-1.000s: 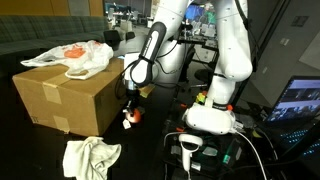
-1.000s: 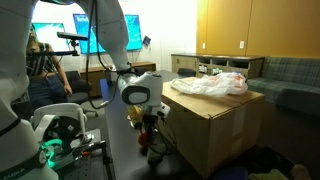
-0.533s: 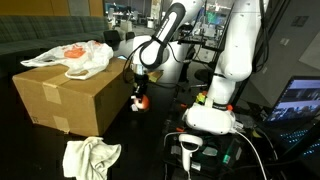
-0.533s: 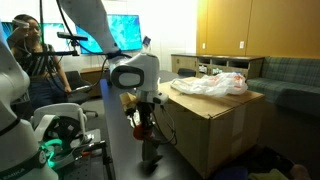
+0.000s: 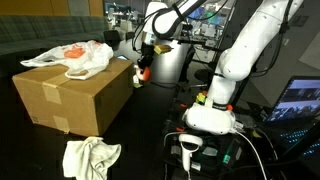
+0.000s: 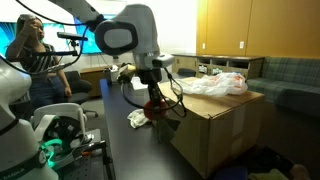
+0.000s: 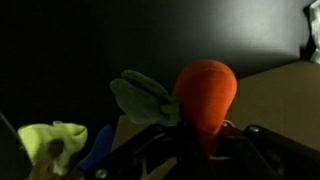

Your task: Put all the objects from the box on the table, and then put all the objects that were on the table on the box

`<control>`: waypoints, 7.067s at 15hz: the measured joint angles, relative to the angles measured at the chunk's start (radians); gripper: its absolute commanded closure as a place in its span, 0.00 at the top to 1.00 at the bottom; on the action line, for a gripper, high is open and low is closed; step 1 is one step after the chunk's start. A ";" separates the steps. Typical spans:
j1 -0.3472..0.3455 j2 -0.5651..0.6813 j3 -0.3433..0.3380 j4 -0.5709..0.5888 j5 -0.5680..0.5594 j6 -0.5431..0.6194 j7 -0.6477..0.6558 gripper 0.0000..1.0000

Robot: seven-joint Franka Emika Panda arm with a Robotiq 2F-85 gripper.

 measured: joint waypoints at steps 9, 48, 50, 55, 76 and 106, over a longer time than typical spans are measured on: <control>-0.067 -0.065 -0.045 0.129 -0.015 0.104 0.110 0.10; 0.170 0.557 0.045 0.758 -0.503 -0.161 1.056 0.70; 0.179 0.557 0.040 0.769 -0.500 -0.197 1.036 0.86; 0.188 0.533 0.037 0.781 -0.500 -0.285 0.987 1.00; 0.221 0.251 0.111 0.427 -0.394 -0.342 0.974 1.00; 0.521 0.661 0.261 0.400 -0.303 0.185 1.034 1.00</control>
